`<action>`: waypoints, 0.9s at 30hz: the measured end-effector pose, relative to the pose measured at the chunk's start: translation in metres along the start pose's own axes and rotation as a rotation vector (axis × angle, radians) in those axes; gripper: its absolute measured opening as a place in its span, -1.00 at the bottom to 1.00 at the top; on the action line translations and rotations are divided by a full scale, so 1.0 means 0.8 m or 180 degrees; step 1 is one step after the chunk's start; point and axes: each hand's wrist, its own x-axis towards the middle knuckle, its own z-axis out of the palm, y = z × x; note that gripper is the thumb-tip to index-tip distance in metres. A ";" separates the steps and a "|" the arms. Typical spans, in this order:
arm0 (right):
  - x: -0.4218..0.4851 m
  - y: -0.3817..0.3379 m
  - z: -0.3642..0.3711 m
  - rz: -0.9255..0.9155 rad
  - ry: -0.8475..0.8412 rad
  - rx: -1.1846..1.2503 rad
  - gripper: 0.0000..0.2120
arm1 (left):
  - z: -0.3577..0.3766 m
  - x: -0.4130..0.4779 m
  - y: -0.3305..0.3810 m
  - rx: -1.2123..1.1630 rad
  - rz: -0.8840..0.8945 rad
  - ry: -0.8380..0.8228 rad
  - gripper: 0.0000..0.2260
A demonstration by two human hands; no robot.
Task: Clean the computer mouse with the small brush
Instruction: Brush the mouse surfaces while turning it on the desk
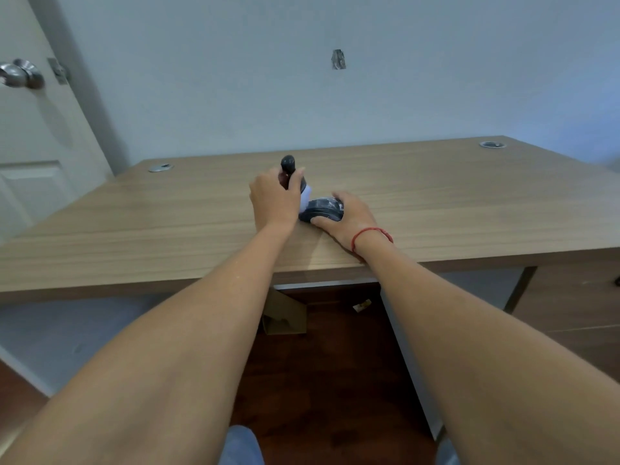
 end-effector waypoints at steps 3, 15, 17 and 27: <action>-0.002 0.002 -0.001 0.0023 0.0018 0.0095 -0.37 | 0.007 -0.005 -0.003 0.0027 -0.0177 -0.0085 -0.69; 0.000 0.000 0.001 0.0088 0.0051 -0.0019 -0.41 | -0.002 0.018 0.003 -0.0346 -0.0168 0.0005 -0.71; 0.004 0.004 0.003 0.0051 0.0060 -0.0006 -0.36 | 0.006 0.018 0.002 -0.0323 -0.0203 -0.0140 -0.73; 0.005 0.003 0.002 -0.0033 -0.0109 0.0058 -0.47 | -0.001 0.033 -0.006 -0.0079 -0.0315 -0.0412 -0.73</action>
